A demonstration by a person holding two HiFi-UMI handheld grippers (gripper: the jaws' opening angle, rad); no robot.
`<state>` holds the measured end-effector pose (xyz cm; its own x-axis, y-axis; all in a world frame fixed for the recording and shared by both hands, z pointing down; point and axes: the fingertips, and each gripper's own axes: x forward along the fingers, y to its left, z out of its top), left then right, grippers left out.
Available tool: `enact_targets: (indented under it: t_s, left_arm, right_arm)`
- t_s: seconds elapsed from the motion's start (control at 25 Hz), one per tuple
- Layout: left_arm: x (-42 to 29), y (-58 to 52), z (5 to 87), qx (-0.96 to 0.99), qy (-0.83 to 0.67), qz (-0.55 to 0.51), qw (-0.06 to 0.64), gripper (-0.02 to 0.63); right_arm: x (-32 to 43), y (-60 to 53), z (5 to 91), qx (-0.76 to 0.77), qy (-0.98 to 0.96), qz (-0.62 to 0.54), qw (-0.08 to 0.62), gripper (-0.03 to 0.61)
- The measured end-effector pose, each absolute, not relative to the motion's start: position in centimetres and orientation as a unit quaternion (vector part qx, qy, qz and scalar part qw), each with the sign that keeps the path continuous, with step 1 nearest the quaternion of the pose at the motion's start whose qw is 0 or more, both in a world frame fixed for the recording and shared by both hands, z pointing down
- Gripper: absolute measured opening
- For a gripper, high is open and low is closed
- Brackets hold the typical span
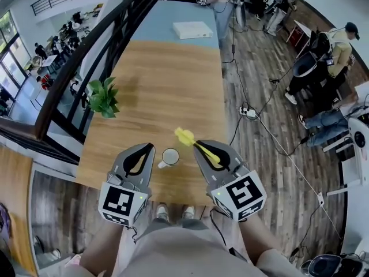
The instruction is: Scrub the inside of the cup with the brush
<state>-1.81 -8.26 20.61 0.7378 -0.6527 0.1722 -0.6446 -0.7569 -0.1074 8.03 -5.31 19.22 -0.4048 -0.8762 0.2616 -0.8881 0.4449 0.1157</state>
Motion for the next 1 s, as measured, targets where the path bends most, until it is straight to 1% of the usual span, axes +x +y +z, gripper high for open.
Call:
enact_targets:
  t_s: [0.32, 0.6, 0.84, 1.0]
  left_arm:
    - [-1.8, -5.5, 13.7, -0.931, 0.357, -0.045, 0.053, 0.003]
    - [-2.4, -3.9, 10.7, -0.919, 0.38, -0.022, 0.101, 0.003]
    - [-3.0, -2.7, 10.2, -0.91, 0.394, -0.015, 0.129, 0.003]
    - [-2.9, -2.6, 12.1, -0.906, 0.404, -0.041, 0.117, 0.003]
  right_arm:
    - [9.0, -2.9, 12.6, 0.555, -0.828, -0.043, 0.069, 0.031]
    - [9.8, -0.5, 9.0, 0.574, -0.814, -0.087, 0.006, 0.031]
    - [9.2, 1.3, 9.2, 0.569, -0.818, -0.081, -0.023, 0.031]
    - [9.0, 1.6, 10.4, 0.568, -0.82, -0.071, -0.017, 0.031]
